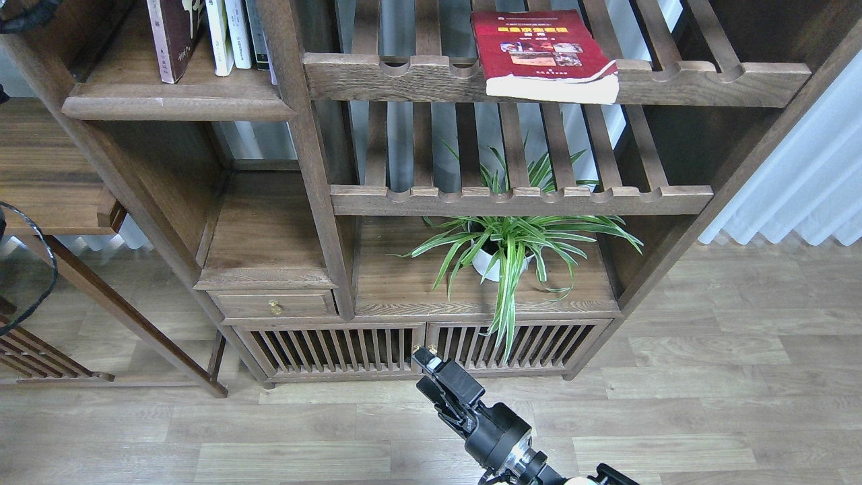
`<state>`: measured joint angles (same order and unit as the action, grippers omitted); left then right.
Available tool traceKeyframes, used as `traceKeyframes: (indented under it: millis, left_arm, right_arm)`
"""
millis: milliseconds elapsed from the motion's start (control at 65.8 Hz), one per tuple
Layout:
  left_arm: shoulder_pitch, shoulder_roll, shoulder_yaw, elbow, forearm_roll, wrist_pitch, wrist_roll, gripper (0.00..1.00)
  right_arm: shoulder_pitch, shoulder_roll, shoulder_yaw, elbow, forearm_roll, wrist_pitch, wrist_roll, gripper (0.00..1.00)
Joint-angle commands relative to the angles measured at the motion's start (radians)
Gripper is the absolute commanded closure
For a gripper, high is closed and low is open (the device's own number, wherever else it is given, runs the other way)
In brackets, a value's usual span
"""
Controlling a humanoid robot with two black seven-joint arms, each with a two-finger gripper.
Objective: Organize books on shelf
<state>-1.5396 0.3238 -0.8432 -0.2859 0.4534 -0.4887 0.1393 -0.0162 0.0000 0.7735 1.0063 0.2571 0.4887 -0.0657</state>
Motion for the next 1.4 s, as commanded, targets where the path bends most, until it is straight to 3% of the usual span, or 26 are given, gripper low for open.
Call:
traceKeyframes:
  millis: [0, 137, 289, 441, 608, 1140, 1383]
  left_arm:
    - [-0.005, 0.0, -0.002, -0.021, -0.001, 0.0, 0.0, 0.54]
    - [-0.008, 0.011, 0.0, -0.044, -0.004, 0.0, 0.005, 0.53]
    - [0.004, 0.066, 0.0, -0.116, -0.031, 0.0, 0.078, 0.51]
    - [0.01, 0.089, 0.001, -0.15, -0.05, 0.0, 0.082, 0.47]
    - [0.049, 0.159, 0.001, -0.275, -0.062, 0.0, 0.082, 0.47]
    - [0.328, 0.478, -0.025, -0.799, -0.194, 0.0, 0.082, 0.44]
    - [0.585, 0.525, -0.238, -0.992, -0.196, 0.0, 0.089, 0.45]
  right_arm:
    - [-0.001, 0.0, 0.0, 0.0, -0.001, 0.0, 0.0, 0.01]
    - [-0.001, 0.0, 0.0, 0.002, -0.001, 0.0, 0.0, 0.01]
    - [-0.019, 0.0, -0.005, 0.02, -0.001, 0.0, -0.002, 0.01]
    - [-0.019, 0.0, -0.006, 0.02, -0.001, 0.0, -0.002, 0.01]
    - [-0.019, 0.0, -0.005, 0.02, -0.001, 0.0, -0.002, 0.01]
    - [-0.021, 0.0, -0.003, 0.02, -0.001, 0.0, -0.002, 0.01]
    - [-0.019, 0.0, 0.003, 0.029, 0.001, 0.0, -0.002, 0.01]
